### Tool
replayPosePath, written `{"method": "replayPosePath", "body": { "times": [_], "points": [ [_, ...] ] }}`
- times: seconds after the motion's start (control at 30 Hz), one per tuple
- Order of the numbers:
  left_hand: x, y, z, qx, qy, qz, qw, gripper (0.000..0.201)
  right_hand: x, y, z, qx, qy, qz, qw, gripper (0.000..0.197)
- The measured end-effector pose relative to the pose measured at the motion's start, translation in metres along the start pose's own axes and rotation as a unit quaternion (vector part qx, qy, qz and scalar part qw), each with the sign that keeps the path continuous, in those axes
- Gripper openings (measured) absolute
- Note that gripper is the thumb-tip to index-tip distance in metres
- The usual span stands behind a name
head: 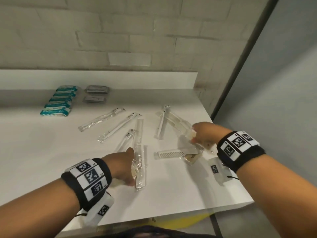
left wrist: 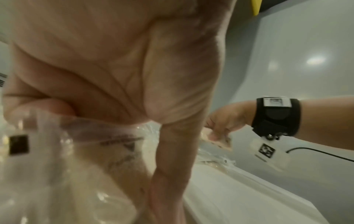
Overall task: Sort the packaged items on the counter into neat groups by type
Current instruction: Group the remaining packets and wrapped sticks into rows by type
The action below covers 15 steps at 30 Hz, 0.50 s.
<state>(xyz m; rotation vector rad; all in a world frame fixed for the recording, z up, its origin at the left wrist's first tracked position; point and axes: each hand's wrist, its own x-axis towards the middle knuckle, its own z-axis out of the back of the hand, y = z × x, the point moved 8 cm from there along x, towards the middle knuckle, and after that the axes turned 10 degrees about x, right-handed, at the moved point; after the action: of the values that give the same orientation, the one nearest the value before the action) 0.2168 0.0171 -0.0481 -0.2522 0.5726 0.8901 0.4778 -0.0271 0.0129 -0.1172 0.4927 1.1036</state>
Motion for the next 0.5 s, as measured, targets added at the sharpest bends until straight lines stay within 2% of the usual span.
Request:
{"method": "replayPosePath", "body": {
  "times": [0.07, 0.13, 0.27, 0.37, 0.5],
  "points": [
    [0.003, 0.003, 0.005, -0.012, -0.01, -0.005, 1.0, 0.072, -0.01, -0.001, -0.02, -0.057, 0.068, 0.001, 0.996, 0.033],
    [0.004, 0.01, 0.014, -0.012, -0.031, -0.005, 0.999, 0.056, -0.015, 0.006, -0.035, -0.023, 0.106, 0.015, 0.994, 0.028],
    [0.005, 0.029, 0.029, -0.055, -0.045, 0.013, 0.997, 0.04, -0.01, 0.018, -0.032, 0.03, 0.092, 0.052, 0.994, 0.035],
    [0.005, 0.044, 0.04, -0.105, -0.071, 0.032, 0.991, 0.035, -0.009, 0.005, -0.025, -0.018, 0.069, 0.033, 0.997, 0.044],
    [0.004, 0.052, 0.045, -0.163, -0.105, 0.036, 0.98, 0.036, -0.008, -0.012, -0.038, -0.064, 0.081, 0.011, 0.995, 0.058]
  ]
}}
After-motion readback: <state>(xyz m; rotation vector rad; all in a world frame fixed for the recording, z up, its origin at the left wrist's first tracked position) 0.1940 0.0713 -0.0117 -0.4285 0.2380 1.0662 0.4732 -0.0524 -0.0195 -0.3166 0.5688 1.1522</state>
